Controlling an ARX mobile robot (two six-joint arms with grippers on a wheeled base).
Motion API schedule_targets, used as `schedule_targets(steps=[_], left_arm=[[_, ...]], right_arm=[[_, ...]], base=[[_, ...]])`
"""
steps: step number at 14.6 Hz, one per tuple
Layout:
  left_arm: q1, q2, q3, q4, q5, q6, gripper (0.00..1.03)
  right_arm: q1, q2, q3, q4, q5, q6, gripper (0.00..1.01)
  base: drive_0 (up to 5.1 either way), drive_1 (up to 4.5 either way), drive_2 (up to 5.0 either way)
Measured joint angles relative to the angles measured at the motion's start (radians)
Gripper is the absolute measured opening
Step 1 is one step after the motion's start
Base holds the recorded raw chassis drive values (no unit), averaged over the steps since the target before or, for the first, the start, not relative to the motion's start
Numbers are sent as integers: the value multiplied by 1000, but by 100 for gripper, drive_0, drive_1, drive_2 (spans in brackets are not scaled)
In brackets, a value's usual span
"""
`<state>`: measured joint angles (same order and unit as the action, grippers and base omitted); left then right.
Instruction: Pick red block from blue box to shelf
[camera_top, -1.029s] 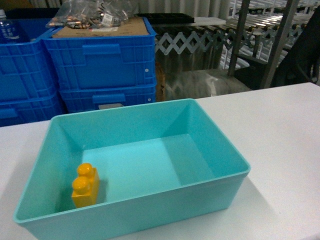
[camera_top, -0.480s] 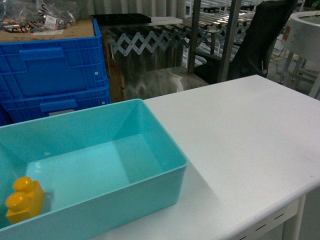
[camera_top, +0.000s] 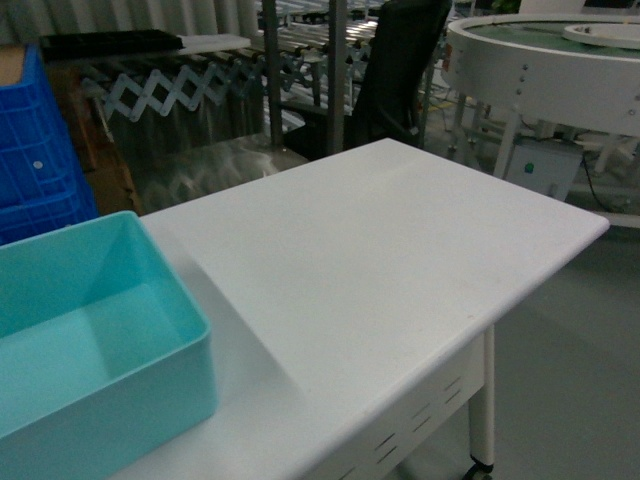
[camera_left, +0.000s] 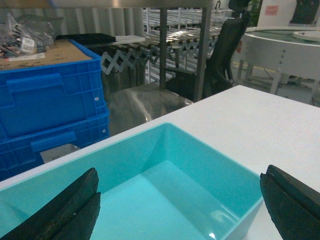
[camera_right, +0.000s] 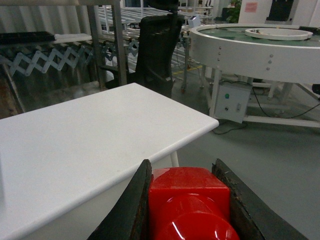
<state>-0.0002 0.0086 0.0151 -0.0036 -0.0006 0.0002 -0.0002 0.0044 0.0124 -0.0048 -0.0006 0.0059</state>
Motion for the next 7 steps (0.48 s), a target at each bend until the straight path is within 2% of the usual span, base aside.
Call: schedule_targets(steps=[7], left_arm=[[0, 0, 0, 0, 0, 0, 98]], right_arm=[[0, 0, 0, 0, 0, 0, 28]], base=[[-160, -160, -160]])
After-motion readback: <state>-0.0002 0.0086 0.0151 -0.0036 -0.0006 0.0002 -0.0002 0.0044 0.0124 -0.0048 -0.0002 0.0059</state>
